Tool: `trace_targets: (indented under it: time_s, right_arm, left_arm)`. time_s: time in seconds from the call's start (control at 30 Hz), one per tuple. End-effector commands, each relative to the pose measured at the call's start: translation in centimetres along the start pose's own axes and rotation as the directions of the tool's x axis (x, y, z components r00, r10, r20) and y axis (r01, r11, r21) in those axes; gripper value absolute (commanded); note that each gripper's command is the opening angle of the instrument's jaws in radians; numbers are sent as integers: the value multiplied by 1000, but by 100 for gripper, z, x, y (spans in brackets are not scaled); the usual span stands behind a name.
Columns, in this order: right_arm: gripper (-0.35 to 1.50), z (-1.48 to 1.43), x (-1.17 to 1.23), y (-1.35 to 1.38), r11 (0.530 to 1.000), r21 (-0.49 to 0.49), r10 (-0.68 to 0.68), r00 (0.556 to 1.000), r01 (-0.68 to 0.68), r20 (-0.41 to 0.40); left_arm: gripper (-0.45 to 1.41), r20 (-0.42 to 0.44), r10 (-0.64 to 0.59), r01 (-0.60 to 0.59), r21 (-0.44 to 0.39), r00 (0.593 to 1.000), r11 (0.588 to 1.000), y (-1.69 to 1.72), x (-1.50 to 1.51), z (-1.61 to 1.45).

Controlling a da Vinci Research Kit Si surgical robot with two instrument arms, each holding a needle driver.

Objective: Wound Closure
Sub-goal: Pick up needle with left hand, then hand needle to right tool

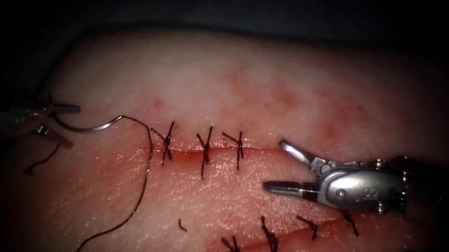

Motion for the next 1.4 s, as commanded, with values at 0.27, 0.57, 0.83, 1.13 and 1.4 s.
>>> trace_targets:
  time_s: [0.27,0.57,0.83,1.13,1.4]
  right_arm:
    - [140,9,7,-1,1000,5,21,1000,-21,-2]
    - [126,1,33,-5,994,10,111,994,-111,-2]
    - [126,-9,85,-12,780,-191,603,798,-596,-29]
    - [125,-48,143,-6,670,-295,694,716,-681,-73]
    - [116,-90,156,3,613,-372,726,683,-696,-80]
  left_arm:
    - [-45,48,25,-23,-33,999,999,-18,-11,23]
    - [-45,9,65,-66,30,998,997,-16,26,26]
    - [-45,-113,104,-67,291,988,955,-14,126,17]
    - [-45,-280,250,-151,333,927,931,0,269,46]
    - [-45,-313,300,-210,290,901,934,-14,355,134]
